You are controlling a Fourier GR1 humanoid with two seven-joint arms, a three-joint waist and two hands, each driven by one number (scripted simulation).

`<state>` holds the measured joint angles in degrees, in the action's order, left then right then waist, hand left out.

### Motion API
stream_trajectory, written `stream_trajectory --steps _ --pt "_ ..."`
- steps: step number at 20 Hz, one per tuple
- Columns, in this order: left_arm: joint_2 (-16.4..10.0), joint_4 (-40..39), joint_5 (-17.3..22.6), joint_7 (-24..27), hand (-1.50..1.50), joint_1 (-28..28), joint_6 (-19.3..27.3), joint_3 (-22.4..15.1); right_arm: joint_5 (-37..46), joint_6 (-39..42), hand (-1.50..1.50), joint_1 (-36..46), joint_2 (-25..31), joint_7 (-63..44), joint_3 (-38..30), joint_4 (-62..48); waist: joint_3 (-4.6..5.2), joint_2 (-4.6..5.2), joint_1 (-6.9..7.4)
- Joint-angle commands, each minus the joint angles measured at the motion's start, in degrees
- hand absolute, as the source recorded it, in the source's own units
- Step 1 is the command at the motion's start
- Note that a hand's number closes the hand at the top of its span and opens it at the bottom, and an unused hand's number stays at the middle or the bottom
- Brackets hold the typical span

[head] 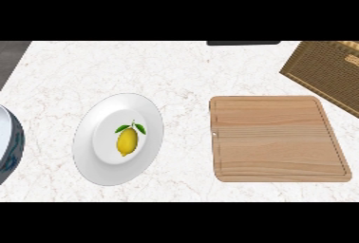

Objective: Pick the bell pepper from the cutting board and place it in the basket

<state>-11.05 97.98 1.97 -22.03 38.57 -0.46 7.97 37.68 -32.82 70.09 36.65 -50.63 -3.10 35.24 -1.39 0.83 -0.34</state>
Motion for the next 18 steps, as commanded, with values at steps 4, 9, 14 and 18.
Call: stream_trajectory --steps 4,9,14,18 --pt "2.19 2.63 -0.23 4.17 0.00 -11.94 -2.42 -6.01 -4.60 -4.74 1.50 -4.61 -0.32 6.70 -4.99 -0.84 1.25 0.16 -1.75" --pt "1.90 2.78 0.72 2.99 0.00 -12.13 -3.27 -5.16 -1.60 -4.53 1.50 -8.04 2.14 6.17 -4.12 -6.61 1.51 0.80 -2.29" --pt "1.20 2.47 0.10 3.85 0.00 -12.65 -3.75 -4.43 -0.86 -2.40 1.50 -10.31 3.28 9.99 -3.28 -8.93 1.43 0.46 -1.98" --pt "1.55 1.50 0.11 3.60 0.00 -13.42 -3.79 -4.06 0.14 -1.40 -1.50 -10.07 4.27 11.67 -2.34 -9.45 1.52 0.03 -2.22"
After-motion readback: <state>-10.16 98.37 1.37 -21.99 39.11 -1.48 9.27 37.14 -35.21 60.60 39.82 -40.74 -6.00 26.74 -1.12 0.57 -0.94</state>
